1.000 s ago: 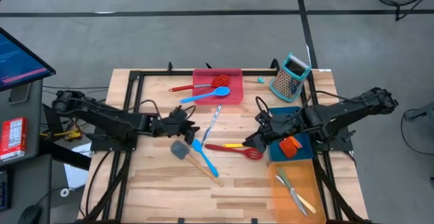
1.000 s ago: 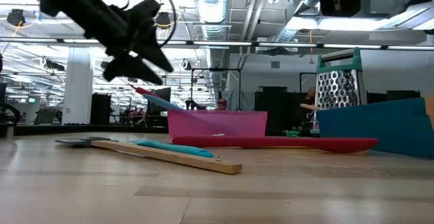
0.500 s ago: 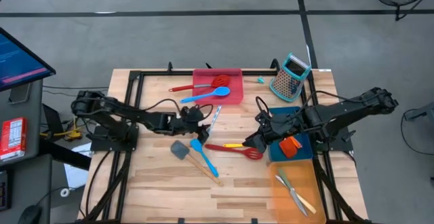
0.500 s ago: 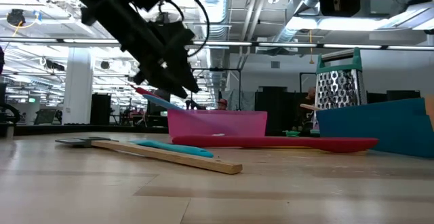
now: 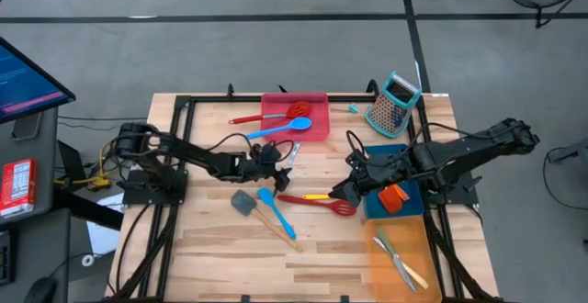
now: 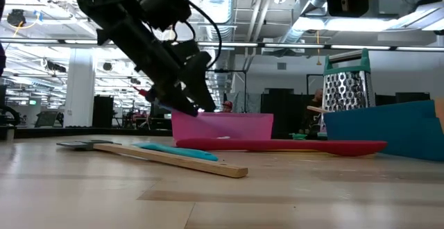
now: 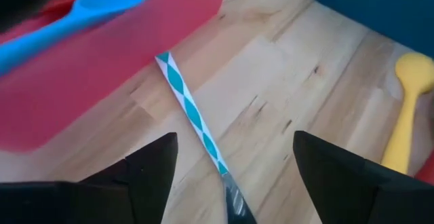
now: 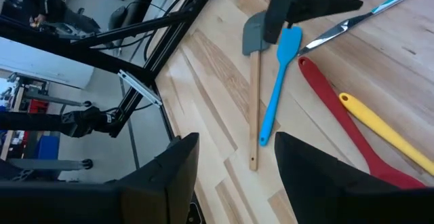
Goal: Pick & Place Kitchen Items
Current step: Put the blue kitchen knife into the orange bin
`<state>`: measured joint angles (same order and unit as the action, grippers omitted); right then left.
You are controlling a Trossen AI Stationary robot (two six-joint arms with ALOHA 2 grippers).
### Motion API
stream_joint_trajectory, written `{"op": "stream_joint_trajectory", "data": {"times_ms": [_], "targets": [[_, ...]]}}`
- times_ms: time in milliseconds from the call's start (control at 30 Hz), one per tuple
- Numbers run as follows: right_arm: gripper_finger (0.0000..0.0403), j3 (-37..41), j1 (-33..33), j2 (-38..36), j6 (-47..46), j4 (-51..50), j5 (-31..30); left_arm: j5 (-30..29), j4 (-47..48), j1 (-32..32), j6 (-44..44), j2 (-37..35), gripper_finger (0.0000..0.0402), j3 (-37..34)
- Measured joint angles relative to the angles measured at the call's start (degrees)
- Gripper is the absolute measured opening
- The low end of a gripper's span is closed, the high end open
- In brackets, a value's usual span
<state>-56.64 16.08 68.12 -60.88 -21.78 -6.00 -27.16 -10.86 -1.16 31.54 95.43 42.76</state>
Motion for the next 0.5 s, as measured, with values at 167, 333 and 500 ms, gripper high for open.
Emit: {"op": "stream_joint_trajectory", "data": {"times_ms": [167, 333, 500], "targets": [[0.0191, 0.0, 0.0, 0.0, 0.4, 0.0, 0.0, -0.7, -4.2, 0.0, 0.2, 3.6, 0.0268, 0.0], [0.0191, 0.0, 0.0, 0.0, 0.4, 0.0, 0.0, -2.0, -4.6, 0.0, -1.5, 6.7, 0.0262, 2.4], [0.0191, 0.0, 0.0, 0.0, 0.4, 0.0, 0.0, -2.9, -4.6, 0.0, -4.1, 10.7, 0.0261, 4.9]]}}
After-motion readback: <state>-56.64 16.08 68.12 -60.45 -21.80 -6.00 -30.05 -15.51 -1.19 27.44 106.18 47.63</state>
